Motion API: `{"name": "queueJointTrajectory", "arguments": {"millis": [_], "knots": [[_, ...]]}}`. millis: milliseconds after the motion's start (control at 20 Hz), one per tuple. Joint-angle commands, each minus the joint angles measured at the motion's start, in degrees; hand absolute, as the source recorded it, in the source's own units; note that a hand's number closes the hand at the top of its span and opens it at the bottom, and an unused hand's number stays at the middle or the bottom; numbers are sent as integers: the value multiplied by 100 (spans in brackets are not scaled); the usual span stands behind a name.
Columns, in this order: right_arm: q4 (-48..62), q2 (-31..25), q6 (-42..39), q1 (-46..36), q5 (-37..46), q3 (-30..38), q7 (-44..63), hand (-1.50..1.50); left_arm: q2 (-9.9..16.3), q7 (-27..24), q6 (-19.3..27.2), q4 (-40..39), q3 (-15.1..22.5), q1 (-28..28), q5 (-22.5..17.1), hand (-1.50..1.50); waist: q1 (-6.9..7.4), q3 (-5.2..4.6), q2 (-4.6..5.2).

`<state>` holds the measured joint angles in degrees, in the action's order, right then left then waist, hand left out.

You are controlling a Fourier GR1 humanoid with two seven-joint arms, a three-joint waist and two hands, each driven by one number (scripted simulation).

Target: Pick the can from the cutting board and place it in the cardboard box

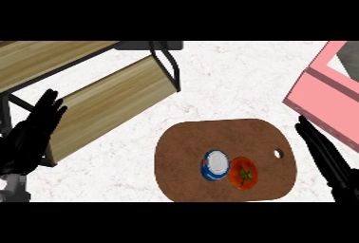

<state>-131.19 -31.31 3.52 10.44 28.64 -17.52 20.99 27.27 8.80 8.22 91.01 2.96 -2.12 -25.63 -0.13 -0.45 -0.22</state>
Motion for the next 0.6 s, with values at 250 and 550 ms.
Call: {"name": "queueJointTrajectory", "arguments": {"millis": [250,550], "knots": [[-454,-253,-2205,-1250,111,-930,3344,-150,-12,129,-97,62,67,-173,27,0,202,1,43],[285,1142,-2699,-2485,-289,-1658,5138,-150,-192,45,-119,-105,35,-240,39,0,154,17,37]]}}
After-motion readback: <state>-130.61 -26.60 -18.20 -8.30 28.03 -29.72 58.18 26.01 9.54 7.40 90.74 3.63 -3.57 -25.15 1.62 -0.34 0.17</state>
